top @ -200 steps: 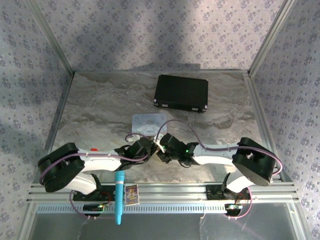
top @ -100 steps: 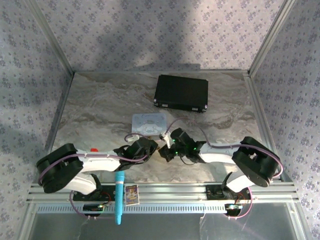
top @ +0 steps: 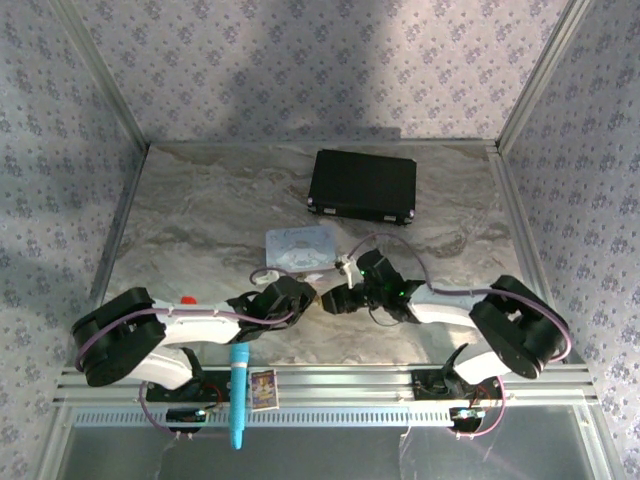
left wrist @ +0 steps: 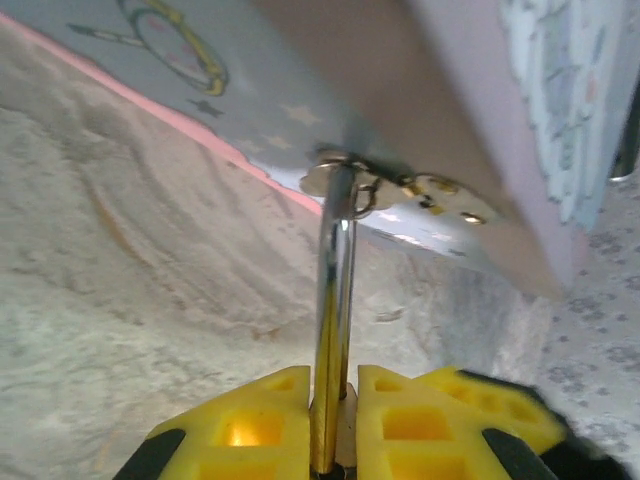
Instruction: Unlock the padlock with the key
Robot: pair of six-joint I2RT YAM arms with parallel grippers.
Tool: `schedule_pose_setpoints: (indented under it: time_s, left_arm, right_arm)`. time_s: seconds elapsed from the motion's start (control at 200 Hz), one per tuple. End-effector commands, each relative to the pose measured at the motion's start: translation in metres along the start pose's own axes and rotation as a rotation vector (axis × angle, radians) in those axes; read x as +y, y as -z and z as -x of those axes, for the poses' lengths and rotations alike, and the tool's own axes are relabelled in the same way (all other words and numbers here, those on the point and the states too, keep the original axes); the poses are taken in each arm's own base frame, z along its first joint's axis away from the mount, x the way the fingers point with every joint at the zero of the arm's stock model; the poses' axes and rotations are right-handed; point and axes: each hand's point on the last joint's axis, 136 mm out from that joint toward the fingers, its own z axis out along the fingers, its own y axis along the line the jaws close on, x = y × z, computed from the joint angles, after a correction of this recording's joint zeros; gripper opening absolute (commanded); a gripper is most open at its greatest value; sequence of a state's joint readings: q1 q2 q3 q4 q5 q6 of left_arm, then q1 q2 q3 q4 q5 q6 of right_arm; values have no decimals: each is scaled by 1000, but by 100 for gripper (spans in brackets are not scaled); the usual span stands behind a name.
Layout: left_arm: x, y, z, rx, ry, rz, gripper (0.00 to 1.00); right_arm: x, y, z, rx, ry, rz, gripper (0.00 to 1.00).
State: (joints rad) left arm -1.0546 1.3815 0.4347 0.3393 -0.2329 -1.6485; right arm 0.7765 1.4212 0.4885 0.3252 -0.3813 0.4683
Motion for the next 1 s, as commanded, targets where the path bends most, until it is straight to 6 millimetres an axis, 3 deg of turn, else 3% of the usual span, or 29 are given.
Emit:
schedule_pose_setpoints:
  time_s: [0.0,0.11,0.19,0.205,0.275,0.42,0.51,0.75,0.879,0.994]
  left_arm:
    - [21,6,6,-35,-90,110,0]
    - [24,7,8,-42,-139,145,0]
    - [26,5,9,-34,-157,157,0]
    - [26,4,9,-32,-158,158,0]
    - [30,3,10,-23,-155,168,0]
    - [29,3,10,-18,-164,172,0]
    - [27,3,10,-16,-172,172,0]
    - [29,5,9,-9,-196,187,0]
    - [33,11,15,-24,-281,244,0]
    - [49,24,32,-55,-446,415,0]
  right_arm:
    - [-17,16,10,-54,-46,-117,56]
    - [-19,30,28,-113,-62,-173,64]
    - [-35,41,44,-118,-92,-315,67]
    - [-42,42,40,-94,-102,-350,67]
    - [-49,44,57,-61,-135,-413,66]
    - [-33,18,83,-45,-164,-295,66]
    - [-36,2,90,-19,-167,-296,67]
    - [-60,-28,81,76,-218,-358,61]
    - [-75,-30,68,111,-224,-428,59]
    - [-83,-29,60,129,-230,-464,57]
